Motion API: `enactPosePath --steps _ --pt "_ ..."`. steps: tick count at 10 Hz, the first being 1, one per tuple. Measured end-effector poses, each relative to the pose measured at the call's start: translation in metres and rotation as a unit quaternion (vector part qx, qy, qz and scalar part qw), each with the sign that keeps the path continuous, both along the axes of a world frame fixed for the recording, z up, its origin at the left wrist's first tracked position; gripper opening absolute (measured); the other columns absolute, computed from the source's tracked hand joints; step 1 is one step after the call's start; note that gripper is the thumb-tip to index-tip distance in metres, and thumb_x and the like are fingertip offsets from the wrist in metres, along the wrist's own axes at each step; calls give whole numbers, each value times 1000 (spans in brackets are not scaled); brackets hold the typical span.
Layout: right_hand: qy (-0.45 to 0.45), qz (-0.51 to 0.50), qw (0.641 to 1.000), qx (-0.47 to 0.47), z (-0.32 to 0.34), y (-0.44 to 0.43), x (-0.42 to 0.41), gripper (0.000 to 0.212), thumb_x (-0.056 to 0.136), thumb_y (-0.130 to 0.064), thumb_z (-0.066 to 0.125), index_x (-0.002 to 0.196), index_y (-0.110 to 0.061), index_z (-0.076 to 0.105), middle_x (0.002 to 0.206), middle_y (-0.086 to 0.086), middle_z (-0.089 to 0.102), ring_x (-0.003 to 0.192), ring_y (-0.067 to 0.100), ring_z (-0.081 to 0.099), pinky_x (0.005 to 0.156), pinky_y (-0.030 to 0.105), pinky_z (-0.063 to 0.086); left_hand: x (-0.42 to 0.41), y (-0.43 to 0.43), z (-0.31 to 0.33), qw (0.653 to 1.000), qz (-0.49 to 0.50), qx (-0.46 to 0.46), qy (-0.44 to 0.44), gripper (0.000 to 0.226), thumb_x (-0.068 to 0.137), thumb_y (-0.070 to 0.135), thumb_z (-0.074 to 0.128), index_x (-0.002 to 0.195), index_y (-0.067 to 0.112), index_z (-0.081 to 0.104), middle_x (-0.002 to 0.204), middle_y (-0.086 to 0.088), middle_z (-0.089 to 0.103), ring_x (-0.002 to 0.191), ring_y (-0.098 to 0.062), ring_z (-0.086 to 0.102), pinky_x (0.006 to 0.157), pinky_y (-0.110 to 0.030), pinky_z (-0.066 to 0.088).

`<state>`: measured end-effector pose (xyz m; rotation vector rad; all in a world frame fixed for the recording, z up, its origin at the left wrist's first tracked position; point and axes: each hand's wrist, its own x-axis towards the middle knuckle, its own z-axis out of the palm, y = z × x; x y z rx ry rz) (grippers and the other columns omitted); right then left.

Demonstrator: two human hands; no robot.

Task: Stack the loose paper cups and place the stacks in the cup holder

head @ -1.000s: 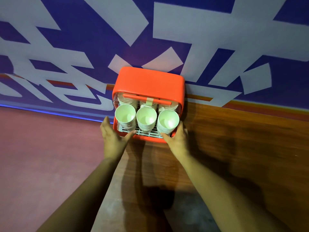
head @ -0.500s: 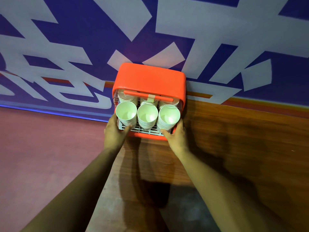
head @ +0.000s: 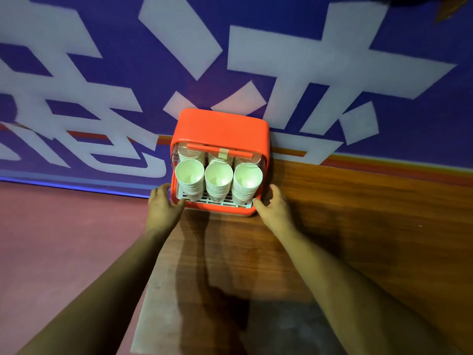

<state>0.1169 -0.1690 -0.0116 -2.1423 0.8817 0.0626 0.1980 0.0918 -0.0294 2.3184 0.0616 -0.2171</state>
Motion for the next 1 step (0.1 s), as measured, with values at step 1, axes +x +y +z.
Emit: enactPosePath --steps 1 --pt "16 -5 1000 -26 34 -3 -14 69 90 -40 62 149 -24 31 154 4 34 137 27 40 106 42 41 -13 9 25 1000 12 13 19 59 87 21 73 136 -2 50 136 -23 53 127 -37 49 106 -47 41"
